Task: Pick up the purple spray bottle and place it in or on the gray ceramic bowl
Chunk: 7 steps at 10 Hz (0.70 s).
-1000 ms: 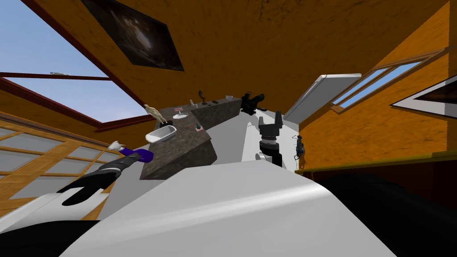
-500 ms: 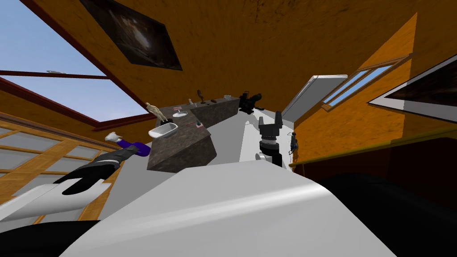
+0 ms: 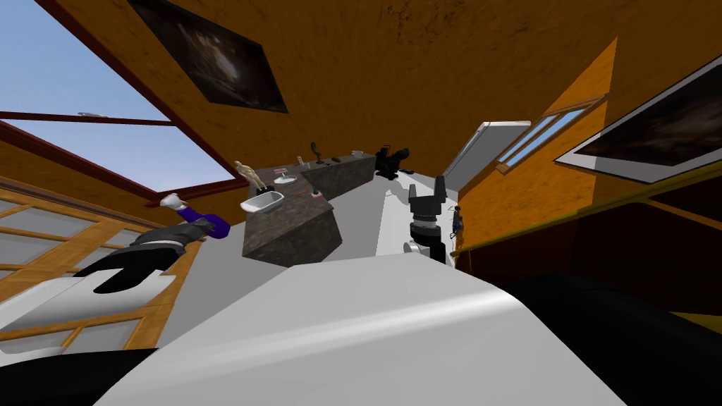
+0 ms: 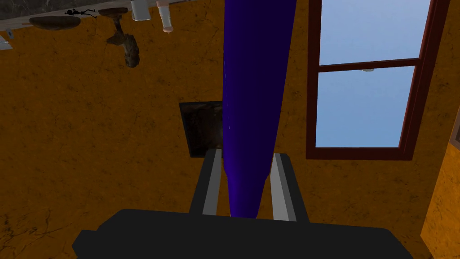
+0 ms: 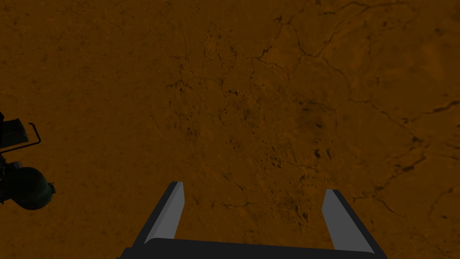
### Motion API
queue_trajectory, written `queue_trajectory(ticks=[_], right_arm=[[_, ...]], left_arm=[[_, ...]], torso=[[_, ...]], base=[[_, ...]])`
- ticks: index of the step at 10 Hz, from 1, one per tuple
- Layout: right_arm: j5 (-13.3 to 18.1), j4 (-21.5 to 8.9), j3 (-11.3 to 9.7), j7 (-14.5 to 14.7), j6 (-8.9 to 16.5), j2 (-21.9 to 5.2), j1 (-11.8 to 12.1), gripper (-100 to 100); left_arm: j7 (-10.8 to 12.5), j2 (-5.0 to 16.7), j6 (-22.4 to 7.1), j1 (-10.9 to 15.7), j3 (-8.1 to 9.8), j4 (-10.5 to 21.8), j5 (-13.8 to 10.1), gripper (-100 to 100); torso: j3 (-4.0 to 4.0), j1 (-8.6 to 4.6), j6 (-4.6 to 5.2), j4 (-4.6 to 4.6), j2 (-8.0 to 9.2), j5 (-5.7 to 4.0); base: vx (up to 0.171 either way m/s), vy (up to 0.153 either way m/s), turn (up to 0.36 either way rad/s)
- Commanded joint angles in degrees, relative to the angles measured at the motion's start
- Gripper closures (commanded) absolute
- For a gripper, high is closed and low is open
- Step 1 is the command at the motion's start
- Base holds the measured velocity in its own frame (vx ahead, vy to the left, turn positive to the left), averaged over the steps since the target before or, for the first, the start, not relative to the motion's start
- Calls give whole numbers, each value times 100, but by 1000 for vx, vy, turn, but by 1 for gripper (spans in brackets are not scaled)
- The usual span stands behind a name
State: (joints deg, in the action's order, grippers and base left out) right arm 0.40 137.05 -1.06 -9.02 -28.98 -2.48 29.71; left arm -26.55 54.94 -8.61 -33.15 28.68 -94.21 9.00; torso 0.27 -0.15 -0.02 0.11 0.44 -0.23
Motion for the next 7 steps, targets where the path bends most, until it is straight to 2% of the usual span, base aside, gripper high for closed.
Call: queue_trajectory(ticks=[1,2,3,4,7], right_arm=[[0,0,0,0,0,0,0,0],[0,0,0,0,0,0,0,0],[0,0,0,0,0,0,0,0],[0,0,0,0,0,0,0,0],[0,1,1,0,-1,-1,4,0]], left_arm=[[-160,-2,-33,126,65,-30,31,100],[-269,37,-72,227,141,-47,41,100],[-279,128,-174,320,233,-16,40,100],[-99,202,-275,299,260,76,18,100],[209,276,-395,218,272,218,-23,100]], torso=[[0,0,0,0,0,0],[-3,5,1,-1,-5,1],[-4,10,3,-1,-7,-1],[-11,12,6,-3,-22,-2],[-77,24,9,-31,-130,13]], base=[[-99,19,-54],[-100,35,-83],[-53,45,-160],[75,58,-226],[195,39,-86]])
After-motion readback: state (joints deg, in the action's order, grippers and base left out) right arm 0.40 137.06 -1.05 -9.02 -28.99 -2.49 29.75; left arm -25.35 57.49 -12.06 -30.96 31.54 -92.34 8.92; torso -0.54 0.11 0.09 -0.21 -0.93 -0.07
